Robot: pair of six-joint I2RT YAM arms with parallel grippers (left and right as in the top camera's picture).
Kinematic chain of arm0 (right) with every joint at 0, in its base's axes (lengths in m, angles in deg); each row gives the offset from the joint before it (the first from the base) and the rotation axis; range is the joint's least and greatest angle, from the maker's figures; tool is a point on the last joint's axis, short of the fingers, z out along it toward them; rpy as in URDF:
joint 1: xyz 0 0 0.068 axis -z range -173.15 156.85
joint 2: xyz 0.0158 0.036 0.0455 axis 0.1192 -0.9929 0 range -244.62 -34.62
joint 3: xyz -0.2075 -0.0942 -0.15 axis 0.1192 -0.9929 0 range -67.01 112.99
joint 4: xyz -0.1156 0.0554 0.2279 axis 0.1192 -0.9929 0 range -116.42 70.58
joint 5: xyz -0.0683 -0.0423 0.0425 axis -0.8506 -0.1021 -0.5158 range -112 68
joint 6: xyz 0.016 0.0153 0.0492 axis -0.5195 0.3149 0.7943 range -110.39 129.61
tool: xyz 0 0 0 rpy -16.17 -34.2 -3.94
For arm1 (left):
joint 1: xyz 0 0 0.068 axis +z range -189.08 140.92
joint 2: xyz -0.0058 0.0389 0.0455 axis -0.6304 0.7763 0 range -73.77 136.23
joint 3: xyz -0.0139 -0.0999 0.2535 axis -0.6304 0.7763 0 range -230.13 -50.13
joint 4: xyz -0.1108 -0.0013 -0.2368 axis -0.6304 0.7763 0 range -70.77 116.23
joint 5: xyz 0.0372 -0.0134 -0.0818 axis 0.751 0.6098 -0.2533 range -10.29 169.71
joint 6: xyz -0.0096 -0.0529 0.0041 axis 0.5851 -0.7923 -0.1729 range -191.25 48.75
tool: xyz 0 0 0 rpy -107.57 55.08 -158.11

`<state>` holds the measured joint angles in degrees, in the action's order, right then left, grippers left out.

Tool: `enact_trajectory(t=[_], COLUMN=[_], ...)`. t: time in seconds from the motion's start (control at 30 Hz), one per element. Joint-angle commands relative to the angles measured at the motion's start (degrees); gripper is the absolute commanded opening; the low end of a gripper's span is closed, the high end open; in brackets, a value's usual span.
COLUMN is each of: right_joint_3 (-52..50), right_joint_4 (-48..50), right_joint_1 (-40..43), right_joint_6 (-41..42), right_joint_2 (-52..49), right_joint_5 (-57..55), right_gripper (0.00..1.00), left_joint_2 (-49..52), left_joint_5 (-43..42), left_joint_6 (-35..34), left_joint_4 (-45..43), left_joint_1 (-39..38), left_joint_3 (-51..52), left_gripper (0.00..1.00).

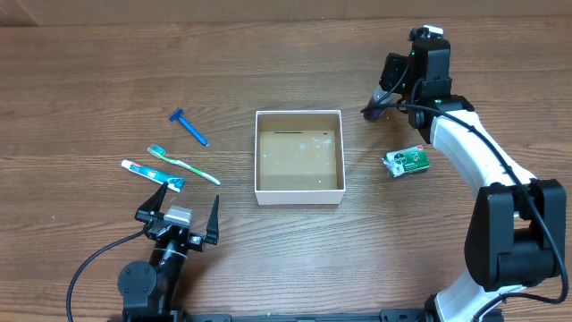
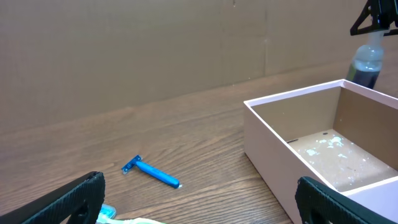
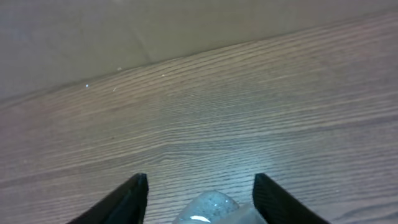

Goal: Pack container
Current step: 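Lift the soap bottle with the right gripper and carry it over the box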

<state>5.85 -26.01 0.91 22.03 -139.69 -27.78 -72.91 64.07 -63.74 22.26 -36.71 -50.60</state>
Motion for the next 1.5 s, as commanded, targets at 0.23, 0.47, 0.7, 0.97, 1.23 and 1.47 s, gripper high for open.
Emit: enact_trajectory(t=[0.23, 0.47, 0.7, 0.97, 1.23, 1.47], right_joint_3=[1.46, 1.6, 6.01, 16.44, 17.97, 17.84], right_joint_4=[-0.07, -0.24, -6.58, -20.92, -28.44, -31.23], right_joint_1=[0.33, 0.33, 0.22, -1.46, -9.55, -20.5], right_joint_6=[0.22, -0.66, -3.43, -8.41, -8.37, -9.99], right_joint_2=[-0.72, -0.5, 3.28, 11.61, 19.17, 20.0], right_joint_5=[5.05, 5.03, 5.03, 5.05, 5.07, 9.53], right_gripper=[0.3, 0.22, 0.22, 0.2, 0.2, 0.2], left_joint_2=[-0.55, -0.55, -0.55, -0.55, -0.55, -0.55], left_joint_5=[0.63, 0.63, 0.63, 0.63, 0.63, 0.63], left_joint_6=[0.66, 0.66, 0.66, 0.66, 0.66, 0.66], left_joint_4=[-0.07, -0.09, -0.07, -0.07, -0.07, -0.09], left_joint_1=[0.33, 0.33, 0.33, 0.33, 0.33, 0.33], left_joint_3=[0.2, 0.2, 0.2, 0.2, 0.2, 0.2], left_gripper=[1.0, 1.0, 1.0, 1.0, 1.0, 1.0])
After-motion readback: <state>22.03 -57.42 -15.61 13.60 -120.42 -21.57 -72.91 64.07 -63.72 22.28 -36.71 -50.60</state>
